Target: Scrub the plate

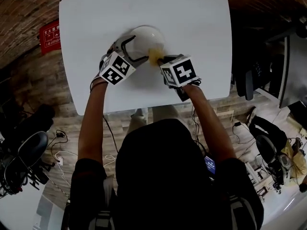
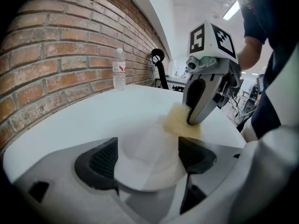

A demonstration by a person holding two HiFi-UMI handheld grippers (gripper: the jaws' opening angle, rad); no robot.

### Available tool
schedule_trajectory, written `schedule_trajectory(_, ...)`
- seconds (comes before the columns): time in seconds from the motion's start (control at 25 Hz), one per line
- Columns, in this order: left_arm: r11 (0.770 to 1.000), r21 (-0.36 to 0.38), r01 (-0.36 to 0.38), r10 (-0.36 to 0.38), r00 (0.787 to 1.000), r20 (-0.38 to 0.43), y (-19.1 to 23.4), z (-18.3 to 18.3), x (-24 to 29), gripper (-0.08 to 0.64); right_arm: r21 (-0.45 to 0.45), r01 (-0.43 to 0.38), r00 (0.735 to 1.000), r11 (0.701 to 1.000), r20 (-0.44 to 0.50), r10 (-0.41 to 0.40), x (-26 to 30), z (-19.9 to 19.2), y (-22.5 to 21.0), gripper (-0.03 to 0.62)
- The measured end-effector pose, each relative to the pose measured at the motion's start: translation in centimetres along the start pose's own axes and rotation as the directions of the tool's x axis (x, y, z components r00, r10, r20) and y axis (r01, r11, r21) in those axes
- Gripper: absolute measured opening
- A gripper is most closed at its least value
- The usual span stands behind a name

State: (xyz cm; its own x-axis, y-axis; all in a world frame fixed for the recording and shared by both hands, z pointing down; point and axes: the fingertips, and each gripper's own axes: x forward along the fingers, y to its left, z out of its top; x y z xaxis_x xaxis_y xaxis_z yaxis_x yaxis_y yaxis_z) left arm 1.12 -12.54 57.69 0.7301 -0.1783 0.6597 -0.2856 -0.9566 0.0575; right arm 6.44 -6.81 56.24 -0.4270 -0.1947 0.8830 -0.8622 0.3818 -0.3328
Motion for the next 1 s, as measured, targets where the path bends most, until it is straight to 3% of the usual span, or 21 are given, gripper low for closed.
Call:
schedule_trajectory(0.2,0.999,0.017,0.029,-0.028,0.998,-0.048,-0.3,0.3,0.0,0.387,0.016,0.018,1.000,1.000,-0.018,-0.017,-0.6,-1.9,0.1,0.041)
schedule_trajectory(0.64,0.995,-0.070,-0.064,0.070,0.995,0.078,-2.3,4.7,-5.0,0.377,0.028,0.050,0.997,0.998,0.059,-0.051,-3.4,-2.3,0.7,0.041)
schedule_trajectory(0.68,0.993,-0.076,-0.088,0.095,0.991,0.091,-2.5,5.1,-5.8,0.340,0.033,0.049,0.996,0.998,0.071,-0.052,-3.7,-2.2,1.0,0.041)
schedule_trajectory(0.76,0.986,-0.086,-0.140,0.149,0.983,0.110,-2.5,5.5,-7.4,0.199,0.039,0.052,0.994,0.998,0.097,-0.056,-4.4,-1.8,1.6,0.041)
schedule_trajectory(1.0,0.958,-0.160,-0.240,0.269,0.942,0.202,-2.9,7.7,-13.0,0.087,0.032,0.061,0.971,0.998,0.231,-0.067,-7.3,0.8,4.0,0.041)
